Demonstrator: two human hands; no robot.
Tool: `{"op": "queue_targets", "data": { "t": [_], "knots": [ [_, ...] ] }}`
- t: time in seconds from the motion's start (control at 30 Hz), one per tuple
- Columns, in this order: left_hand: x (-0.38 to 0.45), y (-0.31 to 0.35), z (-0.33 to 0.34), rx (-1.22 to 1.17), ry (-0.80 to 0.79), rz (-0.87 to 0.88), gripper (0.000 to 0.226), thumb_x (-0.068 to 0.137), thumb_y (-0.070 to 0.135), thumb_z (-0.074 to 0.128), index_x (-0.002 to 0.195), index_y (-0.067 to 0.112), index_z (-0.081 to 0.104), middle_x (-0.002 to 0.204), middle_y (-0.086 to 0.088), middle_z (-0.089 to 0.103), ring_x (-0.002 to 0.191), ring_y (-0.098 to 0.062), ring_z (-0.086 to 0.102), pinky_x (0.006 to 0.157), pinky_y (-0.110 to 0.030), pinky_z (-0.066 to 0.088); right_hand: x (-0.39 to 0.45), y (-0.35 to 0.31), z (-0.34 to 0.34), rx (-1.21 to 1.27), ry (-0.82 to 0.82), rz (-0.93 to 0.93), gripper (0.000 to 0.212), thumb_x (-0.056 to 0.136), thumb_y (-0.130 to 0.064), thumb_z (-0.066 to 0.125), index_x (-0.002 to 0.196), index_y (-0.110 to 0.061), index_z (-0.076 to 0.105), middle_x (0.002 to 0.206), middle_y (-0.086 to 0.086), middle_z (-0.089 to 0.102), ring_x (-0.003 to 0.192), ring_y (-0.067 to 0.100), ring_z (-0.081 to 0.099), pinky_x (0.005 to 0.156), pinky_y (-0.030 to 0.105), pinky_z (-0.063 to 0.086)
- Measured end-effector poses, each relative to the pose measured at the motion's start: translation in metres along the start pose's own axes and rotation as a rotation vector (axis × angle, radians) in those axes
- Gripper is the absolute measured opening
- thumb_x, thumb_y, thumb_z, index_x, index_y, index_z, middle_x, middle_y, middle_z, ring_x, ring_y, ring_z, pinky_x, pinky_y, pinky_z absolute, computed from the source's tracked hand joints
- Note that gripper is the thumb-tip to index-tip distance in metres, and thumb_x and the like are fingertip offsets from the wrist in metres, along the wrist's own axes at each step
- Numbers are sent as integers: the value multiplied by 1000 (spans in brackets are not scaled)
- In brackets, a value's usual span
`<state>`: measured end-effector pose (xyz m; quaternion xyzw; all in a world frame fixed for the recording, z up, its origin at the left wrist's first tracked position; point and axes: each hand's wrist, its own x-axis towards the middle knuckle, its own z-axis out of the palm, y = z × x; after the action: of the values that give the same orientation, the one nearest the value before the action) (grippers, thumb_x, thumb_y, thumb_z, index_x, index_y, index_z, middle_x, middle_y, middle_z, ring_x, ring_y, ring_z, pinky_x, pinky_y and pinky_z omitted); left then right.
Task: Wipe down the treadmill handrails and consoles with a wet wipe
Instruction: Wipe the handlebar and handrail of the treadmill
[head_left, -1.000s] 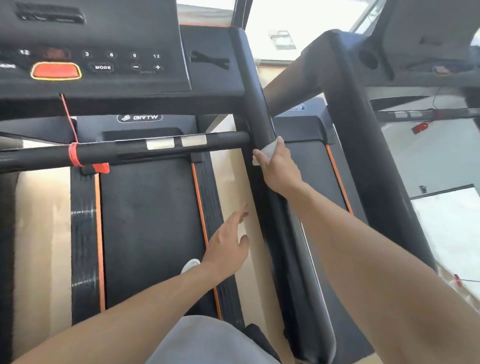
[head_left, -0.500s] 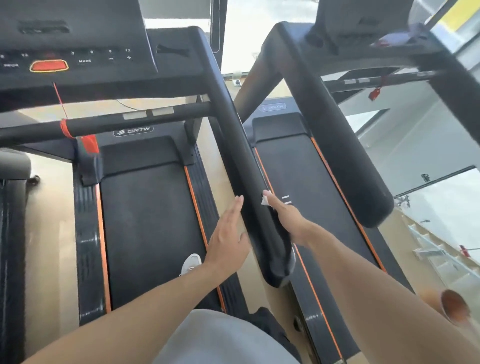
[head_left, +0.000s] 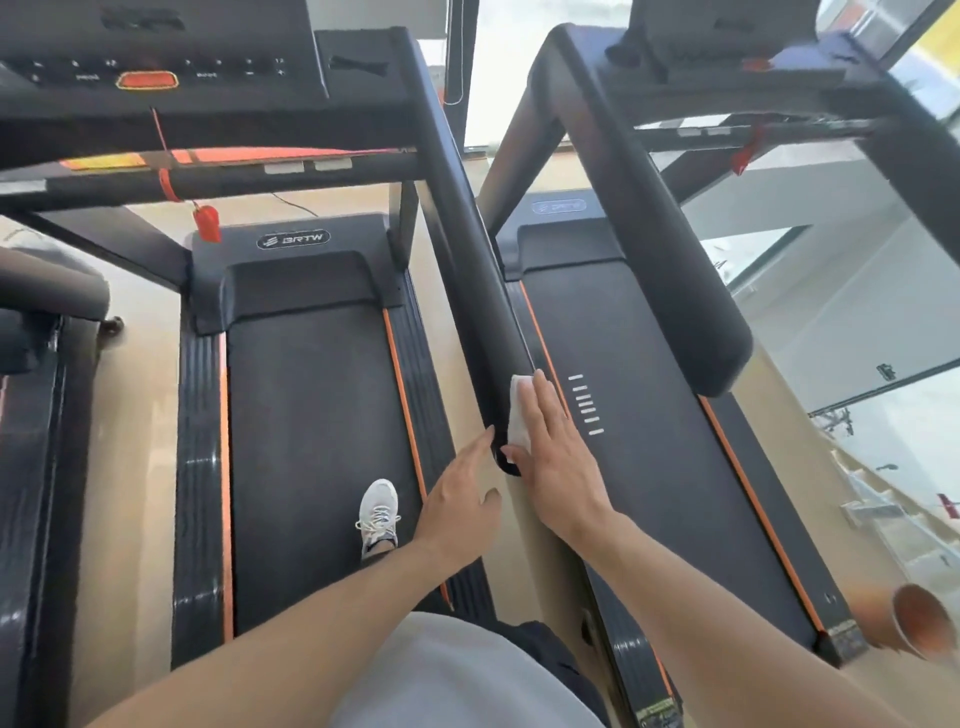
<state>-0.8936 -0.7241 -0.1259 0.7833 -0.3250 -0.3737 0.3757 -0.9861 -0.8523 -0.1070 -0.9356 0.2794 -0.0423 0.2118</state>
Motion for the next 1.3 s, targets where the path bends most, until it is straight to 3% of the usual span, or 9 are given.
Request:
{"op": "queue_targets", "data": {
  "t": [0.1,0.2,0.33,0.47,0.6,0.77,0.97,1.2,1.3],
  "knots": [
    [-3,3,0,-9,21,-9,69,95,9,56,156,31,31,158,14,37,146,-8,33,121,-28,27,7,4,2,-367,-8,-279,62,101,-17,48,160,-13,28,170,6,15,158,30,1,127,48,16],
    [2,2,-6,-29,22,-1,62,94,10,57,150,32,42,152,16,45,142,-6,39,120,-31,31,36,-4,-7,-582,-136,-355,66,98,-34,56,157,-12,37,169,8,18,158,32,-4,127,49,2],
    [21,-8,-28,10,32,-20,55,94,10,57,144,31,49,148,19,48,139,-1,40,118,-22,28,93,-25,-12,-894,-414,-392,67,103,-47,34,159,-11,30,171,9,6,155,32,-21,124,52,-16],
    [40,-21,-52,8,7,-54,52,96,13,56,144,32,50,149,22,46,139,0,40,112,-14,27,140,-36,0,-1153,-596,-414,65,105,-48,30,159,-12,30,170,12,6,155,34,-18,122,54,-18],
    [61,-43,-83,-38,3,-137,46,97,13,56,139,32,54,142,23,48,132,3,43,107,-12,27,196,-47,3,-1203,-658,-382,61,105,-39,30,159,-11,32,169,14,14,157,31,-6,124,49,-13],
    [89,-67,-127,-30,35,-233,44,96,18,56,135,40,54,141,24,51,132,-1,46,114,-30,38,286,-50,0,-1248,-591,-390,64,104,-38,25,161,-10,24,169,12,17,158,29,-1,126,48,-5],
    [121,-76,-163,-38,71,-280,41,98,20,55,135,38,54,139,24,51,127,4,43,108,-22,34,378,-55,-12,-1270,-536,-383,61,105,-41,25,161,-17,28,170,4,15,158,24,2,127,46,-4],
    [140,-77,-183,-17,76,-282,41,98,19,55,135,36,55,140,22,51,127,2,44,107,-20,33,416,-63,-11,-1267,-530,-352,56,105,-39,26,157,-20,38,169,2,21,158,25,2,127,47,-5],
    [141,-73,-185,2,55,-270,40,98,19,55,134,36,55,141,22,52,130,-3,47,109,-23,36,383,-63,-4,-1229,-590,-417,54,103,-37,31,151,-17,48,163,7,37,156,28,15,125,50,4]
  ]
}}
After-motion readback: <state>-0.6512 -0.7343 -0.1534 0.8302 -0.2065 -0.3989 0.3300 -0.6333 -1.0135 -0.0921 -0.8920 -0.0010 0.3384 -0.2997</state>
